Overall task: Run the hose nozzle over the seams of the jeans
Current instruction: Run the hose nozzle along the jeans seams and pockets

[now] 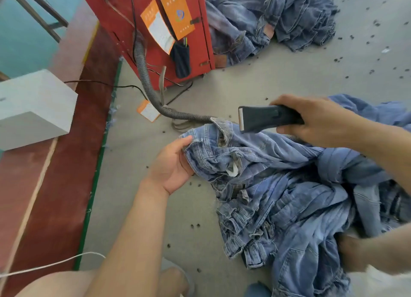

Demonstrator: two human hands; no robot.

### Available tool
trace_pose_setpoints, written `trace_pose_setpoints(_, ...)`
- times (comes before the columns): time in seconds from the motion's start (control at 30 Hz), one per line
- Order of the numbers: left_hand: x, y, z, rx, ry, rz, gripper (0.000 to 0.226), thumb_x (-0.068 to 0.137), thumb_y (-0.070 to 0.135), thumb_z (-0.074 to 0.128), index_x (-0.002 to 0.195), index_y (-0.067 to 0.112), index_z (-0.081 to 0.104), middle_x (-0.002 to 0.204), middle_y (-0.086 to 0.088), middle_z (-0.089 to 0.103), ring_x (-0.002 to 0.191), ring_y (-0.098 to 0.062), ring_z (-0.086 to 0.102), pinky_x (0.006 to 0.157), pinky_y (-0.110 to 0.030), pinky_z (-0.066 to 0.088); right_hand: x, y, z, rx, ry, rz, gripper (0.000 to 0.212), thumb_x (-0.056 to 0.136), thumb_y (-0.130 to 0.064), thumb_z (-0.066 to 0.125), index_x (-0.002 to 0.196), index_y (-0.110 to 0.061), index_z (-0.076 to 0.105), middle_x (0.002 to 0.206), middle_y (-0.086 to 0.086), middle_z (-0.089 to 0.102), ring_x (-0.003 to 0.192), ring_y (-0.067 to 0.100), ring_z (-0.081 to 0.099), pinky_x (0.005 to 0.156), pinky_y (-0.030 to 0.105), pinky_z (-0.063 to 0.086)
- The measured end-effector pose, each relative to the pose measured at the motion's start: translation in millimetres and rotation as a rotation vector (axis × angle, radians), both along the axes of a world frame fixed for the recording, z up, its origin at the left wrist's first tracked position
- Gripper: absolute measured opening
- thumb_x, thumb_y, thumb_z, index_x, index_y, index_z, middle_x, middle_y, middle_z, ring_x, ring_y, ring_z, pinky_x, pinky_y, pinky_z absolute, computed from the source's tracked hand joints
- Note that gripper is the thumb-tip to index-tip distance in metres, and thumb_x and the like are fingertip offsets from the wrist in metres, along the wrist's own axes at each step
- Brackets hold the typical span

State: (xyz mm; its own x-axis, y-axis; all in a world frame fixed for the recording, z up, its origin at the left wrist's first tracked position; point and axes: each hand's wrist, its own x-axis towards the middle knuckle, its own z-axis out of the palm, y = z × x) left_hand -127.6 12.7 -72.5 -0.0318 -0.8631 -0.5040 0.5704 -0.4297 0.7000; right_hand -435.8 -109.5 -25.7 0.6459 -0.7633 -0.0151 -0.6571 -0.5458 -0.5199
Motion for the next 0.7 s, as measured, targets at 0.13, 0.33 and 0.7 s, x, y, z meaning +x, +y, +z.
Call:
trace_pose_setpoints(0.13,-6.4,1.7,-2.8,-0.02,0.015,0.001,0.042,0.107,0.012,0.037,0.142,0.001,0.056,0.131,-0.024,0.067,0.111,-0.034,0.07,0.085,-0.043,0.061,19.4,20.7,-0.2,-0.005,0.165,0.134,0.042,0.093,-0.034,0.071,0.127,-0.046,0.05,0.101,-0.014,0.063,0.091,0.014,0.057,0.078,0.038,0.043)
trace_pose_setpoints(0.33,-7.4,0.5,-5.6,-0.031,0.039,0.005,0.043,0.108,0.016,0.035,0.131,0.003,0.068,0.132,-0.025,0.066,0.117,-0.036,0.067,0.092,-0.048,0.06,39.7,23.8,11.6,-0.093,-0.166,0.084,0.038,0.093,-0.033,0.072,0.127,-0.035,0.054,0.092,-0.02,0.06,0.08,-0.002,0.056,0.068,0.023,0.04)
trace_pose_setpoints(0.7,-9.6,1.7,-0.2,-0.152,0.266,-0.124,0.05,0.104,0.023,0.037,0.144,-0.001,0.056,0.144,-0.025,0.057,0.13,-0.04,0.058,0.11,-0.053,0.047,29.0,12.0,15.8,-0.152,0.237,0.045,0.029,0.096,-0.045,0.064,0.119,-0.043,0.046,0.095,-0.006,0.06,0.082,0.026,0.058,0.062,0.037,0.039)
